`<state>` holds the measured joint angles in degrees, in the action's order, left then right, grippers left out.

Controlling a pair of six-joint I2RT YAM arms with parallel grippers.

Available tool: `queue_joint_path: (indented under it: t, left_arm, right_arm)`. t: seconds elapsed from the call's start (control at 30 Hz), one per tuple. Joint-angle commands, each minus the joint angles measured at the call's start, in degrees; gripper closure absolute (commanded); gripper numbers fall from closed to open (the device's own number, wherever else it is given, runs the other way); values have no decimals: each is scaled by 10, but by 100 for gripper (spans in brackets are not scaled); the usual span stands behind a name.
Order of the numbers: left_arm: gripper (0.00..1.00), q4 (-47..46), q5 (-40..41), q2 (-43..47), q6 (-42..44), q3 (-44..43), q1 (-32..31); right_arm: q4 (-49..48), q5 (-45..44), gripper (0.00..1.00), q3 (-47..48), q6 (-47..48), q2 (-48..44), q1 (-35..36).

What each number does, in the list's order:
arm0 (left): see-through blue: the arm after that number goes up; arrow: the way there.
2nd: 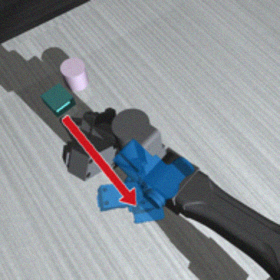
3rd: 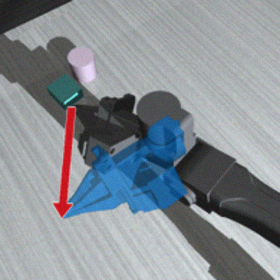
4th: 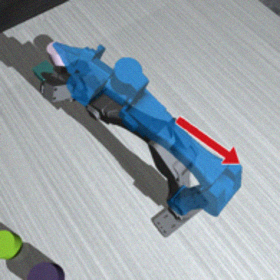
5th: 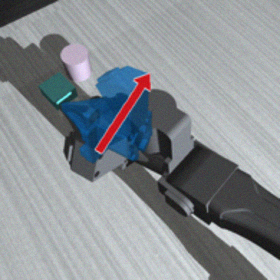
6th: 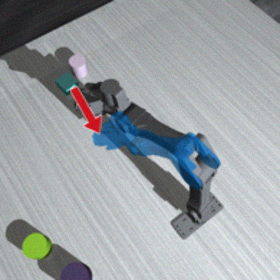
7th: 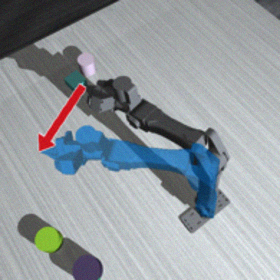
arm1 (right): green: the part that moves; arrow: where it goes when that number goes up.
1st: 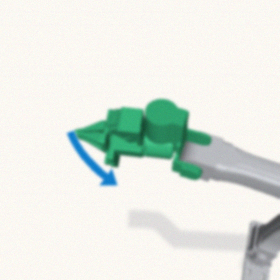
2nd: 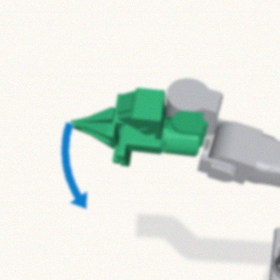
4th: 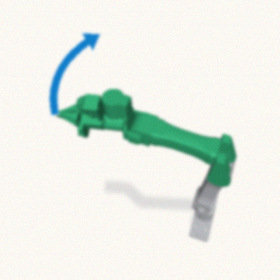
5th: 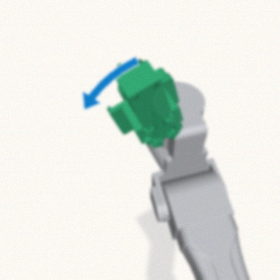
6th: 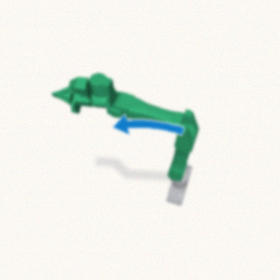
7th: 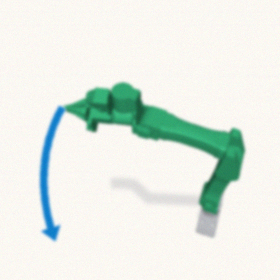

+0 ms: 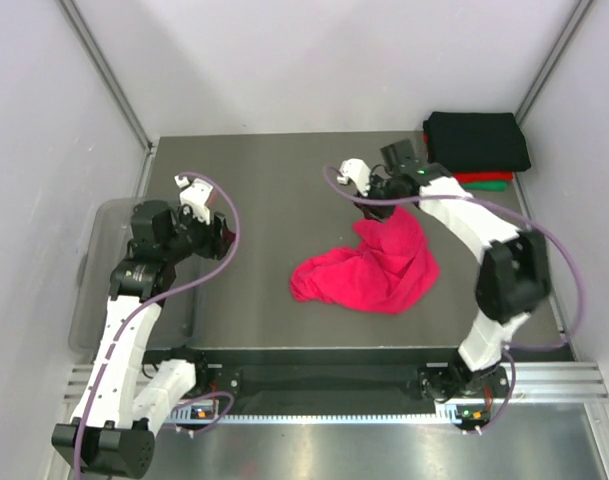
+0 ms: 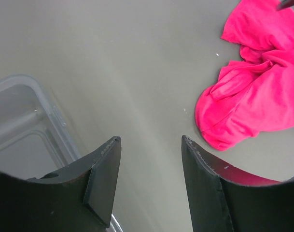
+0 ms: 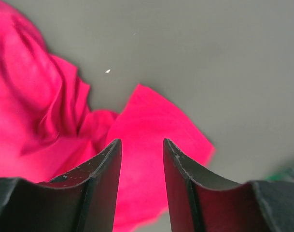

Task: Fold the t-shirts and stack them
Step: Flatten the tshirt out

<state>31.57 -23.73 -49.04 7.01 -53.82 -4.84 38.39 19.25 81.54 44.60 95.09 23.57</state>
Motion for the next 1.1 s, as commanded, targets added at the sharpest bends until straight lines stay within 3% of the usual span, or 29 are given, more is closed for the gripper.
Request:
queue_joint_path:
  t: [0.0,0.33,0.83,0.87,1.0,1.07]
  left_arm:
    - [42,-8,6,16,12,11,5]
    - [42,-22,6,18,11,33,5]
    - [42,-26,11,22,9,37,7]
    - [42,-27,11,23,10,38,7]
    - [42,-26,10,24,9,39,9]
    - [42,-27,10,22,8,39,10]
  right_arm:
    - [-2,14,60,58,-36,72,2]
    - [28,18,55,127,-50,191,2]
    - [69,31,50,129,-50,244,5]
    - [68,29,51,129,-51,246,6]
    - [64,18,79,130,-57,249,5]
    - [65,12,81,134,-59,251,5]
